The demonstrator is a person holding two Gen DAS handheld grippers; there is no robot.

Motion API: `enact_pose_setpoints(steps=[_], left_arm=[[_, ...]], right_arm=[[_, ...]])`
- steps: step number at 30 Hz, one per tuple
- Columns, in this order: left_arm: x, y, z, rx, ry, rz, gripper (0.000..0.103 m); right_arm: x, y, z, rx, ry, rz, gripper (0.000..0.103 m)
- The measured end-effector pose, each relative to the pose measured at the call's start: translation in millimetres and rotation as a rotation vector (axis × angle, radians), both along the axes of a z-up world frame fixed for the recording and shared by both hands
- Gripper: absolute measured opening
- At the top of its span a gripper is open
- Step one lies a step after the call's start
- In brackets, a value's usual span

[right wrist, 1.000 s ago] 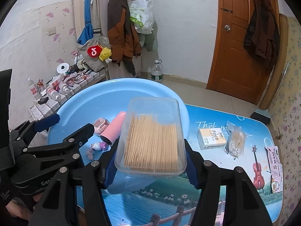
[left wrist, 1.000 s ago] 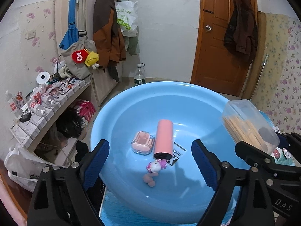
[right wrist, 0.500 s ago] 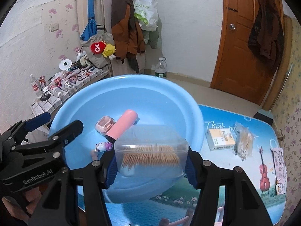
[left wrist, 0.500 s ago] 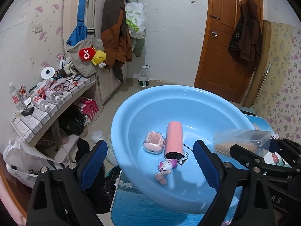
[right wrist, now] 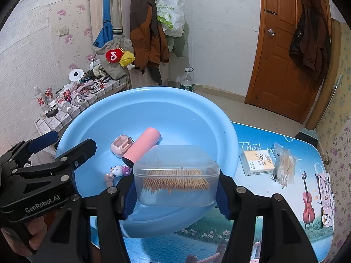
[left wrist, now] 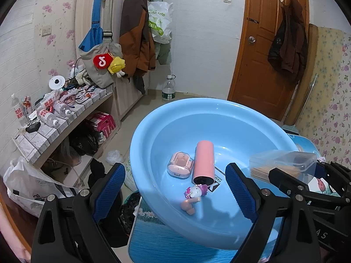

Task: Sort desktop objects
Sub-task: 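Lower the toothpick box into the basin and open the right tool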

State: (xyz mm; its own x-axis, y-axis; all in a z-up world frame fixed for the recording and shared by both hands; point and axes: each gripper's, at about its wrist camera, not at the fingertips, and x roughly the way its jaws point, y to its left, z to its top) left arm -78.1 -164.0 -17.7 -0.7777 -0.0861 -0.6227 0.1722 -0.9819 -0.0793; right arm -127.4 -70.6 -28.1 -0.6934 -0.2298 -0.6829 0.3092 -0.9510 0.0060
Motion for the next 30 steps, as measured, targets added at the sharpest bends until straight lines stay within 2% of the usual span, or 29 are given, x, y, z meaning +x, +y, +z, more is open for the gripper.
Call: enact_pose_setpoints(steps=[12, 17, 19, 20, 30], left_arm=[[1.4, -2.2, 0.1, -0.001, -0.004, 0.003, 0.093], [2.2, -1.9, 1.1, -0.005, -0.003, 0.009, 0.093], [2.5, -4.5, 2.0, -0.006, -0.002, 0.015, 0.092], [2.2, -5.0, 2.6, -0.002, -0.002, 0.013, 0.092], [2.7, -1.4, 3.0, -0.009, -0.004, 0.012, 0.092]], right_arm=[[-0.1, -1.0, 0.1, 0.0, 0.003, 0.003, 0.061], [2.6, 0.3, 1.2, -0.02, 0.004, 0.005, 0.066], [3.3, 0.9, 3.2, -0.028, 0.015, 0.005, 0.077], [3.7, 0.9, 4.1, -0.026, 0.021, 0.003, 0.078], [2.1, 1.9, 5.8, -0.025, 0.02, -0.003, 0.078]])
